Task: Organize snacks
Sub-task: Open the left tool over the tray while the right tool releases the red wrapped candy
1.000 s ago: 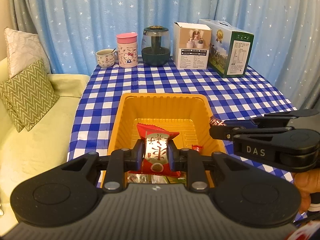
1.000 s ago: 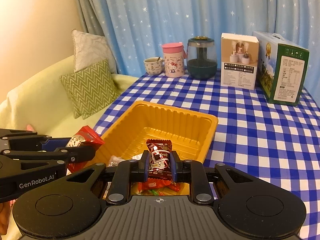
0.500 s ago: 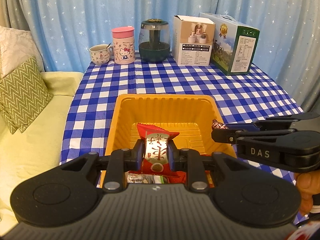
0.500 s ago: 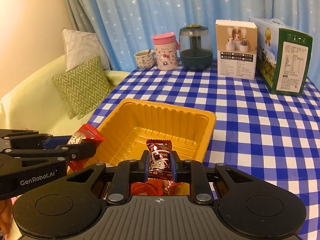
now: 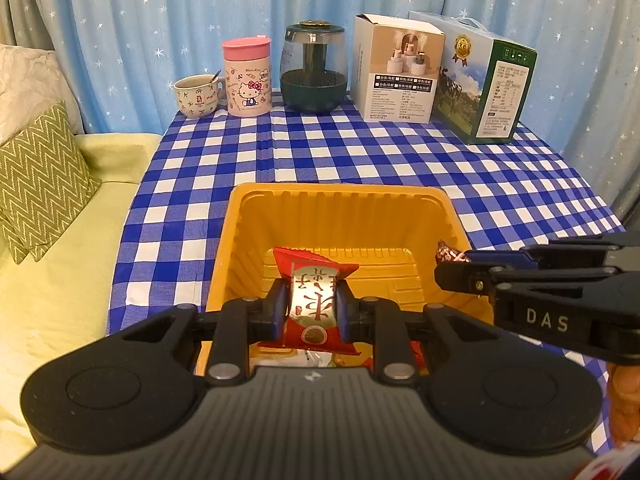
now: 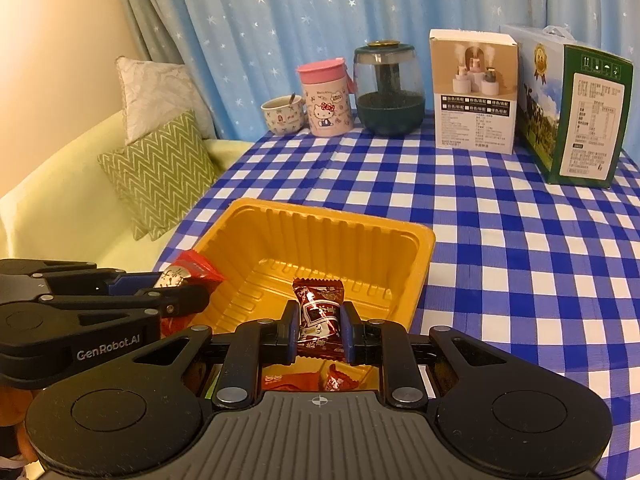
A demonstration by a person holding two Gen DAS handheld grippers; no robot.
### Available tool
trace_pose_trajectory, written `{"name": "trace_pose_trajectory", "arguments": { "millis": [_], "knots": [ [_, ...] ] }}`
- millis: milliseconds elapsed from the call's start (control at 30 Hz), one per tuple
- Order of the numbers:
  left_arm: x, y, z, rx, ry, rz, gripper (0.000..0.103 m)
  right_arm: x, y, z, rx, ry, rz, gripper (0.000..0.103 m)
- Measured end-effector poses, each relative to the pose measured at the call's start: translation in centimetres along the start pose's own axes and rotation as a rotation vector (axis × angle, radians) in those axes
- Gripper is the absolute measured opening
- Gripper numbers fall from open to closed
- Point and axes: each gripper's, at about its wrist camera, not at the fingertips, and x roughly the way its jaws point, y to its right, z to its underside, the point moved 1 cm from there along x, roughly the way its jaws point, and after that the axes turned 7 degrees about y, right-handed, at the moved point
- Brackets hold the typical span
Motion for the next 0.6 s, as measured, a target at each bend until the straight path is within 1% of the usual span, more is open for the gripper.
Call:
{"name": "trace_pose_trajectory", "arguments": {
  "millis": [333, 367, 400, 600],
  "knots": [
    [0.9, 0.4, -0.2, 0.006, 0.006, -0.001, 0.023, 0.4, 0.1, 0.0, 0.009, -0.004, -0.003, 0.022],
    [0.8, 0.4, -0.3, 0.004, 0.013, 0.0, 0.027, 0.4, 0.1, -0.1, 0.009, -0.004, -0.003, 0.022],
    [0.7, 0.3, -0.3, 0.0, 0.018, -0.003, 0.036, 0.4, 0.1, -0.1, 0.009, -0.004, -0.003, 0.022],
    [-0.1, -0.3, 0.0, -0.004, 0.026, -0.025, 0.037, 0.4, 0.2, 0.0, 0.015, -0.004, -0.005, 0.022]
  ]
}}
